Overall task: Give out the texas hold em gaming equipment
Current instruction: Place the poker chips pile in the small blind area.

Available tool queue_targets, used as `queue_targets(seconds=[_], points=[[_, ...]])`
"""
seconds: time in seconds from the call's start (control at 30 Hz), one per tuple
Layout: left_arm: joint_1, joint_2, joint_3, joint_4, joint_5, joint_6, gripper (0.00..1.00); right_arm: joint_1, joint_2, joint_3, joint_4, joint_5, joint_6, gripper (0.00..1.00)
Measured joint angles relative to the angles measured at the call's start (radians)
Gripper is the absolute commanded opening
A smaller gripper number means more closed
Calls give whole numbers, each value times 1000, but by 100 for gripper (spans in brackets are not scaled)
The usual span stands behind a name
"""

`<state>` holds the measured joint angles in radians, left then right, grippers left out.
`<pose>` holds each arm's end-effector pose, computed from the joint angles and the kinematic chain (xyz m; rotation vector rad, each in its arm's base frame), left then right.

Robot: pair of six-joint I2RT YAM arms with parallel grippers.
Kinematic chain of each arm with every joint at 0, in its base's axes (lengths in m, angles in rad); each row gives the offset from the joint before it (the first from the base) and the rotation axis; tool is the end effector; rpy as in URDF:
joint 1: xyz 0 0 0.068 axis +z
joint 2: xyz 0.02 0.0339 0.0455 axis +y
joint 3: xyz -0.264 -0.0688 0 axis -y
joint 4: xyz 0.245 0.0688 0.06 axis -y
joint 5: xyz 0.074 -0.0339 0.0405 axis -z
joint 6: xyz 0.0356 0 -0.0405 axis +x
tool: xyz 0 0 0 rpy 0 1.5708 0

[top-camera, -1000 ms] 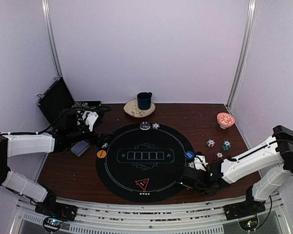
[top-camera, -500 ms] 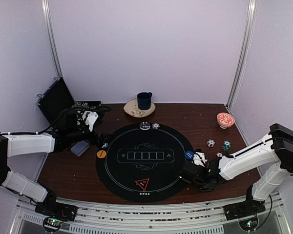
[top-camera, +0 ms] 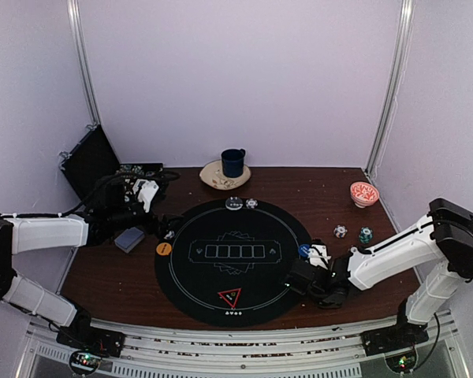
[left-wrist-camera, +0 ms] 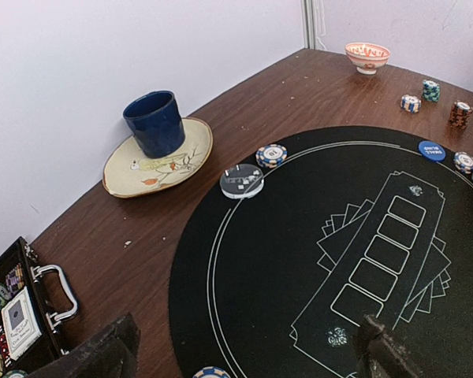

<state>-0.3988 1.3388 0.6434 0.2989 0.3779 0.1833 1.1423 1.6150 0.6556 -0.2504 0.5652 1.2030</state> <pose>0.2572 -0.1226 0.2182 0.8001 1.8032 -0.5121 0.1246 0.2269 0.1137 0.2069 2.4783 0.1382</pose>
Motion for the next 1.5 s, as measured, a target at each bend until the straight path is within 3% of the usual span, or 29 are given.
queue_targets(seconds=[0.5,0.77,0.97,1.17,1.5], points=[[0,3,0,0,0,0,98,-17,3,3,10,1,-22,35],[0,3,0,0,0,0,98,-24,10,19,8,-8,-31,65],[0,3,0,0,-1,0,98,-29,-2,27,7,-37,-38,77],[0,3,0,0,-2,0,98,-3,-64,49,-93,-45,-33,77],[0,3,0,0,-4,0,98,7,-354,93,-305,58,-9,78]])
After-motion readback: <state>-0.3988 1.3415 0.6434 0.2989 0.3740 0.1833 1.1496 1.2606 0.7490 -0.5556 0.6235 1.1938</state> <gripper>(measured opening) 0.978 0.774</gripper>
